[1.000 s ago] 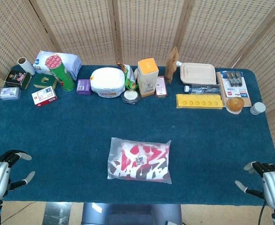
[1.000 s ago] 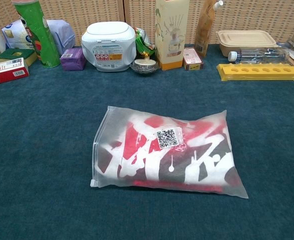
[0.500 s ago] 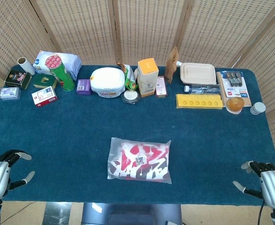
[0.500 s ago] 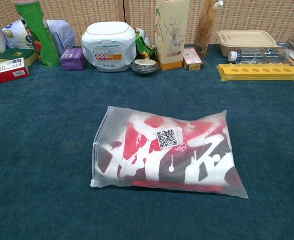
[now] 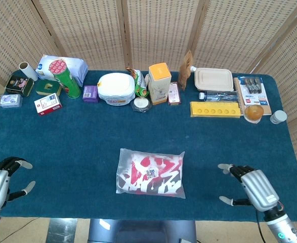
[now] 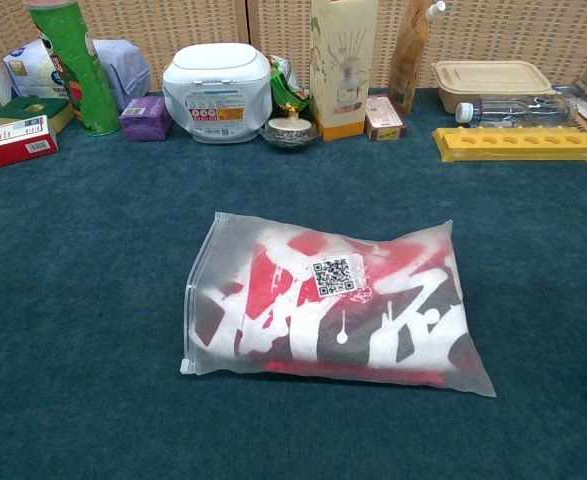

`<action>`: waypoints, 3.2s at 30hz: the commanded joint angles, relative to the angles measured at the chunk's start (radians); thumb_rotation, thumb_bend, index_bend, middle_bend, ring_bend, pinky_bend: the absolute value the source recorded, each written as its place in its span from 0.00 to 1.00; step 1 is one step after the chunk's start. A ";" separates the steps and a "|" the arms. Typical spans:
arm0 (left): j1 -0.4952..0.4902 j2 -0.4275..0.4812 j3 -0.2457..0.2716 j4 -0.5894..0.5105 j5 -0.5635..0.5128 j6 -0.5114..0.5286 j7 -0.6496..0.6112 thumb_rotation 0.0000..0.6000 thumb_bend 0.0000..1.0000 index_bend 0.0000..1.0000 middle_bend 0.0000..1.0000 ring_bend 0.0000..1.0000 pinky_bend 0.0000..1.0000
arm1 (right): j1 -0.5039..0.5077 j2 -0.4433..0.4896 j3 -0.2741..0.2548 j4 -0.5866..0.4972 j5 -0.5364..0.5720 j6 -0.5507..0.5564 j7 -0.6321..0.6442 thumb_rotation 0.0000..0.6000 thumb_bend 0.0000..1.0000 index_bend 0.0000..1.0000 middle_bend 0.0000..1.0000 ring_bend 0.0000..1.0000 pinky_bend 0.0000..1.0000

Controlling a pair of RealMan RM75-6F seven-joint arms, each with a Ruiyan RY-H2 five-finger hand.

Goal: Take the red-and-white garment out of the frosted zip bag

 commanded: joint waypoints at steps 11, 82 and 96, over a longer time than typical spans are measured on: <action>-0.004 0.037 -0.016 0.025 -0.012 0.011 -0.042 1.00 0.22 0.44 0.38 0.26 0.30 | 0.297 -0.121 0.128 -0.226 0.254 -0.431 -0.321 0.75 0.08 0.00 0.12 0.20 0.27; 0.068 0.081 0.006 0.110 -0.016 0.082 -0.200 1.00 0.22 0.44 0.38 0.26 0.26 | 0.861 -0.379 0.160 -0.135 1.184 -0.498 -1.189 0.77 0.01 0.00 0.00 0.04 0.11; 0.086 0.087 0.010 0.154 -0.047 0.082 -0.243 1.00 0.22 0.44 0.37 0.26 0.26 | 1.031 -0.498 0.112 0.079 1.400 -0.527 -1.140 0.77 0.01 0.00 0.00 0.04 0.11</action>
